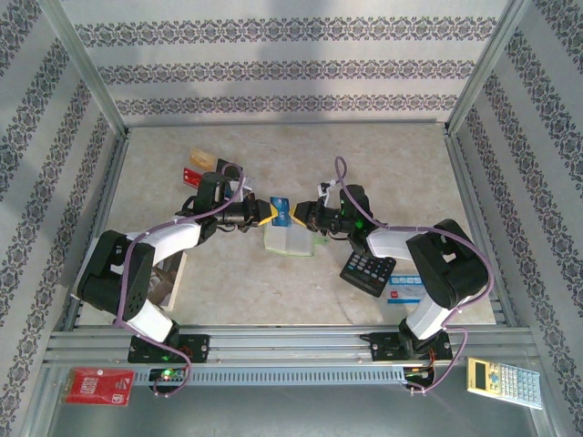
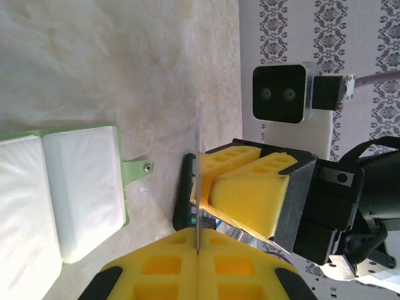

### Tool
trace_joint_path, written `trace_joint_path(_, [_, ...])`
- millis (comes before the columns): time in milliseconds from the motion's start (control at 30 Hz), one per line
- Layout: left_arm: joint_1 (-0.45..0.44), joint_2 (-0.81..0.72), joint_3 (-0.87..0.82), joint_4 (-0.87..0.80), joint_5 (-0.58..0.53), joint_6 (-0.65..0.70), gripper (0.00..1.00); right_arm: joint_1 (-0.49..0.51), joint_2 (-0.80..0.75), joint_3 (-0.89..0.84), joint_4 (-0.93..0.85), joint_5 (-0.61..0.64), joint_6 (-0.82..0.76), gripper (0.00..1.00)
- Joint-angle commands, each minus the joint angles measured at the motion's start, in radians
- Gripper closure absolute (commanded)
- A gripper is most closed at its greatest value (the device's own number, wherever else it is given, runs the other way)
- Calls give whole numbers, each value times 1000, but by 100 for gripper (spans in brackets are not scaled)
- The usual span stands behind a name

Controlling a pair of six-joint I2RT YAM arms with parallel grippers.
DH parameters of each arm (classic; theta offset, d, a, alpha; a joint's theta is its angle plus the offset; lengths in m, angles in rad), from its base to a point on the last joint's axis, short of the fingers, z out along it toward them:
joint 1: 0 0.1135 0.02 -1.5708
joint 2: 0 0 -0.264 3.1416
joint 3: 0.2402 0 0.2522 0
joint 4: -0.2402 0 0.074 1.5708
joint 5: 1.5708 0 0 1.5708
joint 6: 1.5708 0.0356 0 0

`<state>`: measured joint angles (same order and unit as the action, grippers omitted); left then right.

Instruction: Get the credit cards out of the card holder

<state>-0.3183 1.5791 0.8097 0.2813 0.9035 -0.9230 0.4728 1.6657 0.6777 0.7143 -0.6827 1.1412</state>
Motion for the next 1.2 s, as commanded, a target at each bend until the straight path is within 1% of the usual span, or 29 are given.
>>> trace_joint_path(0, [26,-25,34,-131,-65,78,100,-17,-28,-13,-60,48,-50,75])
trace_joint_path(133, [47,-56,72,-350,-207,177,100,-22,-52,-19,-175,118,-108,67])
trace_joint_path(267, [62,-86,115,-521,-363,239,100,-23,-90,-2,-350,217,-193,59])
trace_joint_path(400, [76,-105,163,-652,-507,259,100,-23,-140,14,-510,330,-264,49])
trace_joint_path(467, [83,-112,192,-715,-586,264,100,-24,-169,17,-582,394,-294,41])
trace_joint_path(533, [88,-120,222,-769,-663,265,100,-26,-195,20,-636,442,-323,38])
trace_joint_path(633, [93,-127,268,-837,-782,260,100,-30,-236,16,-675,496,-372,30])
trace_joint_path(700, [94,-129,297,-874,-853,244,100,-30,-267,10,-689,532,-399,23])
trace_joint_path(800, [93,-115,340,-907,-918,203,100,-33,-303,5,-700,580,-443,11])
trace_joint_path(867, [93,-93,372,-928,-949,153,100,-35,-317,6,-703,602,-471,3])
trace_joint_path(900, [94,-77,390,-942,-961,124,100,-36,-320,10,-706,611,-483,2])
trace_joint_path(967, [91,-32,439,-978,-986,52,100,-40,-320,24,-718,620,-508,2])
trace_joint_path(1167, [91,98,561,-1025,-1006,-142,100,-55,-294,76,-746,600,-535,2])
